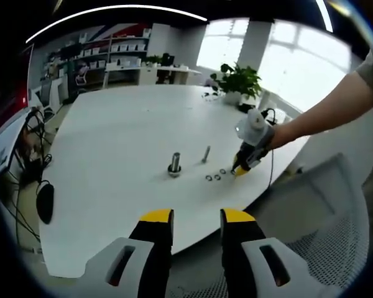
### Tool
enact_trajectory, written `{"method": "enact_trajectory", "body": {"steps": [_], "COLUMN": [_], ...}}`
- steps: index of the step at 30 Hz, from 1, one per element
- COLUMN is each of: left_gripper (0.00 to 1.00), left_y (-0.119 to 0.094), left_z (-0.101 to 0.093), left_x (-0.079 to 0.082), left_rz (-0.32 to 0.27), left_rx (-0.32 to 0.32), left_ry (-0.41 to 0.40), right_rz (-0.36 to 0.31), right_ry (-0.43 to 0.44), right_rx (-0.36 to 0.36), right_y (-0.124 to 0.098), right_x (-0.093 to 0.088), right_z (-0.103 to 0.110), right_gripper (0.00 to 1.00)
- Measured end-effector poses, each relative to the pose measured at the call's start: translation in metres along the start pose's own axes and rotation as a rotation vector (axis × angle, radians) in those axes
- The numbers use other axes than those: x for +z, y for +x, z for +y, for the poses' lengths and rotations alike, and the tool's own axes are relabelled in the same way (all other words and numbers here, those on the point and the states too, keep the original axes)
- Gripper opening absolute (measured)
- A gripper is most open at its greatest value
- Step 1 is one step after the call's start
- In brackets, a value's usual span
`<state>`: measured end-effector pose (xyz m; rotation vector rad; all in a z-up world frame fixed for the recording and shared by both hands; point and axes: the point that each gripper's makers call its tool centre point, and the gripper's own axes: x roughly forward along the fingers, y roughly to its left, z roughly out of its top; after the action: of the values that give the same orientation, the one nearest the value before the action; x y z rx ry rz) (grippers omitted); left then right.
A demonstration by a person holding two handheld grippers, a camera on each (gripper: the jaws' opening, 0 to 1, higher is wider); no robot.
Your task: Place the washer onto the threaded stud by aligning its center hole with the stud, sliding it down to the base, and recovering from edge contact or off-axis alignment until the washer reaches the visible bottom stop.
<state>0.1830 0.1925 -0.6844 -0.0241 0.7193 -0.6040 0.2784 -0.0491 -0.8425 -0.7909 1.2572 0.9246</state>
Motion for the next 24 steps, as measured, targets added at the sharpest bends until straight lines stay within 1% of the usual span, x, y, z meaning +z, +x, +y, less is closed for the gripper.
{"method": "enact_trajectory", "body": {"steps": [2, 5, 9, 13, 16, 19, 24], "left_gripper": [0.28, 0.28, 0.28, 0.28, 0.28, 0.28, 0.28], "left_y": [-0.0001, -0.0003, 0.0003, 0.0005, 0.0006, 0.0006, 0.001], "left_z": [0.0003, 0.0002, -0.0005, -0.0006, -0.0007, -0.0004, -0.0003], "left_x": [0.0002, 0.0006, -0.0006, -0.001, -0.0014, -0.0014, -0.0029], "left_rz": [-0.002, -0.005, 0.002, 0.005, 0.006, 0.007, 0.015], "left_rx": [0.001, 0.001, -0.004, -0.004, -0.004, -0.003, -0.003], "left_ry": [-0.002, -0.003, -0.001, -0.001, -0.002, -0.001, -0.004], "right_rz": [0.017, 0.022, 0.018, 0.013, 0.019, 0.031, 0.041], "right_ry": [-0.023, -0.029, -0.057, -0.057, -0.078, -0.06, -0.058], "right_rx": [0.0, -0.006, -0.012, -0.008, -0.014, -0.025, -0.024], "right_y": [-0.0003, 0.0002, -0.001, -0.0006, 0.0006, 0.001, 0.0002], "right_x": [-0.0002, -0.0007, -0.0006, -0.0007, 0.0004, 0.0007, 0.0013], "right_z": [0.0007, 0.0007, 0.002, 0.0014, 0.0029, 0.0016, 0.0021], "right_gripper": [0.18, 0.18, 0.18, 0.17, 0.16, 0.16, 0.15]}}
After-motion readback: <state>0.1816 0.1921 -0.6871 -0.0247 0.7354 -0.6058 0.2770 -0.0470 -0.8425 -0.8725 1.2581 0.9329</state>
